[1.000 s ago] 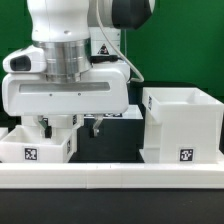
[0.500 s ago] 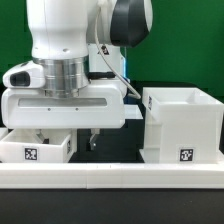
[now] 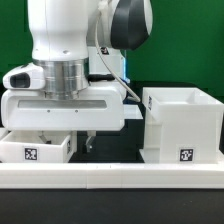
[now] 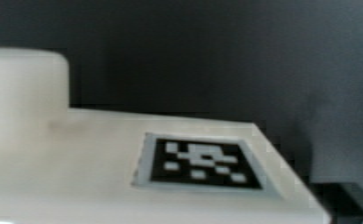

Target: Assemble drawer

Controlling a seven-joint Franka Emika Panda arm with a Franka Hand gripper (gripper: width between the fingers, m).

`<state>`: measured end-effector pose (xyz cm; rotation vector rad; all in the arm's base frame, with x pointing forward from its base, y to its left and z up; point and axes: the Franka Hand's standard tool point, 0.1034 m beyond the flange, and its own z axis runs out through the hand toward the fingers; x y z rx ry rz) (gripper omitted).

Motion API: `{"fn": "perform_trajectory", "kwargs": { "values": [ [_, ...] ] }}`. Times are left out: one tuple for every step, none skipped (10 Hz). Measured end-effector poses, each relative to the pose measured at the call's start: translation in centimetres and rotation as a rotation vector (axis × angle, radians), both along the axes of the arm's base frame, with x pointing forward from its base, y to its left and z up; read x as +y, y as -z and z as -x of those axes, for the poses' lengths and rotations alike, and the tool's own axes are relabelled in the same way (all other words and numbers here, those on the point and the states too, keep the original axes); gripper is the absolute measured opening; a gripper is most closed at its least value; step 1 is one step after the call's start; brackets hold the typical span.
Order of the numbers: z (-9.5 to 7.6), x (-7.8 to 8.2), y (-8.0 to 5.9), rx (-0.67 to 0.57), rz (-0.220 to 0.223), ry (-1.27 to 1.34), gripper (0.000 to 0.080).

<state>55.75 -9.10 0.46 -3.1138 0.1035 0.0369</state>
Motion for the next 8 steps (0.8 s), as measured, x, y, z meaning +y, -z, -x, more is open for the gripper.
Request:
{"fn": "perform_trajectory", "kwargs": {
  "values": [
    [-0.01,0.07,0.00,0.000,0.000,-0.001,0.0269],
    [0.00,0.11,0.01,0.000,0.000,-0.002,0.0269],
    [0.01,0.20,0.03,0.001,-0.001,-0.003,0.0131],
    [-0.01,0.31,0.02,0.001,-0.001,-0.005,0.0044],
    [-0.02,0.37,0.01,0.001,-0.001,-0.006,0.0044],
    [-0.02,0.41,-0.01,0.001,-0.001,-0.007,0.0041],
    [-0.10,0.40,-0.18,-0.001,-0.001,-0.007,0.0041],
    [-0.11,0.34,-0.48,-0.004,-0.001,-0.016,0.0041]
  ]
}}
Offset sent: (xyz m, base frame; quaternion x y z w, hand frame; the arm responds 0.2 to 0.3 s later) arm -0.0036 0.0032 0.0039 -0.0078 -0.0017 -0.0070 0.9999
